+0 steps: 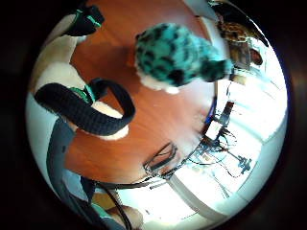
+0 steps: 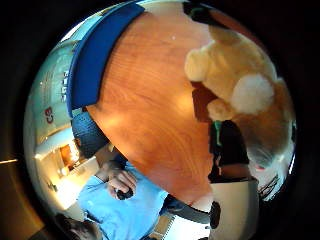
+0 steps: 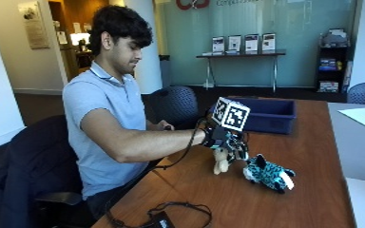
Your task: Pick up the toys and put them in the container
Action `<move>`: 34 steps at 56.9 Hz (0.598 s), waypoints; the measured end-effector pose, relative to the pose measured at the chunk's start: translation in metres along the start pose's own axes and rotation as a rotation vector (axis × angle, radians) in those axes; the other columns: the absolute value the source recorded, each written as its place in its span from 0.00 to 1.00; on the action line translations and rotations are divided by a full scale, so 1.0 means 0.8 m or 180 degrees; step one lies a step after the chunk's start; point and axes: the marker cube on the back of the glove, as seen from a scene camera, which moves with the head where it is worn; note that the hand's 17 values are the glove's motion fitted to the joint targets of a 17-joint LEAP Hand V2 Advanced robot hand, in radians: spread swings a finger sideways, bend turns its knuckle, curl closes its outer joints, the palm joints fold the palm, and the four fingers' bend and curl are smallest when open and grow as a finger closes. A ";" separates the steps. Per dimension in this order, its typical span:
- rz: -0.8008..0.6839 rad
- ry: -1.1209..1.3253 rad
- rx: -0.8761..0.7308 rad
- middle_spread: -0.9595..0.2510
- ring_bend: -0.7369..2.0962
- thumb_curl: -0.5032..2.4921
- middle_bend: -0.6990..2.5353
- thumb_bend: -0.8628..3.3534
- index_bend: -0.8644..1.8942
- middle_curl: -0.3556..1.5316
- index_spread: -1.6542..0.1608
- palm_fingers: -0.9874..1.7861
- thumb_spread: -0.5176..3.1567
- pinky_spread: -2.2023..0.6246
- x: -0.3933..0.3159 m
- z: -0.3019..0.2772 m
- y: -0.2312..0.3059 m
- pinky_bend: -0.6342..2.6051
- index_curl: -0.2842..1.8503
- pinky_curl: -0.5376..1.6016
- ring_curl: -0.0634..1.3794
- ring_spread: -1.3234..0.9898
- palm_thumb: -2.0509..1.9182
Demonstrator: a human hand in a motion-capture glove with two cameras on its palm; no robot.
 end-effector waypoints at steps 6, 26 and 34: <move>-0.0075 -0.0075 0.0252 0.83 0.59 0.30 0.28 0.32 0.32 0.38 0.73 0.43 0.59 0.70 -0.004 0.013 -0.014 0.66 0.23 0.44 0.33 0.53 0.60; -0.0185 -0.0999 0.0897 0.82 0.66 0.38 0.30 0.34 0.47 0.42 0.78 0.65 0.46 0.67 -0.006 -0.028 -0.032 0.58 0.31 0.43 0.38 0.49 0.70; -0.0306 -0.1287 0.1118 0.82 0.65 0.41 0.30 0.32 0.47 0.44 0.78 0.65 0.40 0.66 -0.028 -0.089 -0.047 0.58 0.33 0.43 0.39 0.49 0.71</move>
